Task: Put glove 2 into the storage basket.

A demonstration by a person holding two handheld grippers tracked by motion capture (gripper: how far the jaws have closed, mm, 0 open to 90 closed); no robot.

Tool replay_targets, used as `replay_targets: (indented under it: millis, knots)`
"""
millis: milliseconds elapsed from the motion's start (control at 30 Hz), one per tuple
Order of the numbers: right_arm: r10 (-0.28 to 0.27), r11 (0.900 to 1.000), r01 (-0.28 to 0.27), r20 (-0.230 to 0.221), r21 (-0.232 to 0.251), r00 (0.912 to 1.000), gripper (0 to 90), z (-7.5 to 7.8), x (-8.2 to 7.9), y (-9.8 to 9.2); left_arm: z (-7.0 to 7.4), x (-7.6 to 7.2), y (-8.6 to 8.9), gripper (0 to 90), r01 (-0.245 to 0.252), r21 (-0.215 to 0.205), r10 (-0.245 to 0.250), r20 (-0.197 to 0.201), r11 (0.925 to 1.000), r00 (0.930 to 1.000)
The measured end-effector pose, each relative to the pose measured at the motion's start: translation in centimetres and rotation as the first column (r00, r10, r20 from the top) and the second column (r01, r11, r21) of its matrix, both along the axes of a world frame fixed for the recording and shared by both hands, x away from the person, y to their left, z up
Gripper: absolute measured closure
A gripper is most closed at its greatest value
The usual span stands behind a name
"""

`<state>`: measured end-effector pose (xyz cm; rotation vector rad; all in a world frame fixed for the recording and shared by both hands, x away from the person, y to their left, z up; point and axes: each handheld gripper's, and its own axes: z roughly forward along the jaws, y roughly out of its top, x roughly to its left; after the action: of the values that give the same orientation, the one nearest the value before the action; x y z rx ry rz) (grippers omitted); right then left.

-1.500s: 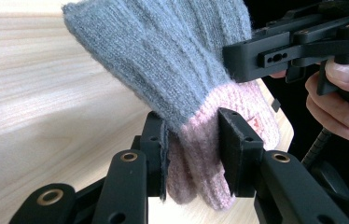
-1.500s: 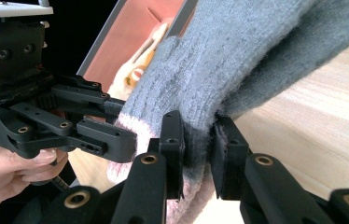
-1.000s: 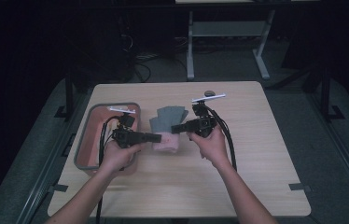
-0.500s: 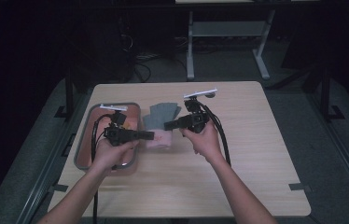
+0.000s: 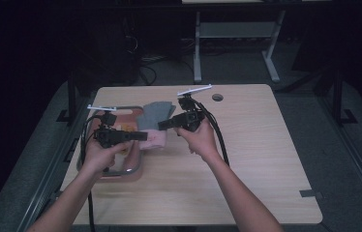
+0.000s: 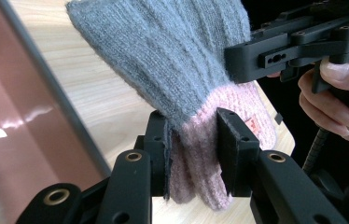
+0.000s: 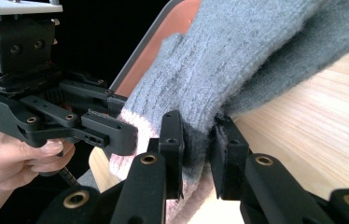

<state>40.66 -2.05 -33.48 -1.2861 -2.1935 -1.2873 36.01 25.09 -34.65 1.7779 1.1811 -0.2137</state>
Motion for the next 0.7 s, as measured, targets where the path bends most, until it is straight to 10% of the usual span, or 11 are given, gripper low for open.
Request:
replay_targets:
  millis: [700]
  knots:
    - [0.062, 0.998, -0.062, 0.007, 0.006, 0.9981, 75.6, 0.3, 1.2, 4.3, 0.8, -0.4, 3.9, 68.0, -0.048, 0.027, 0.047, 0.022, 0.9985, 0.9986]
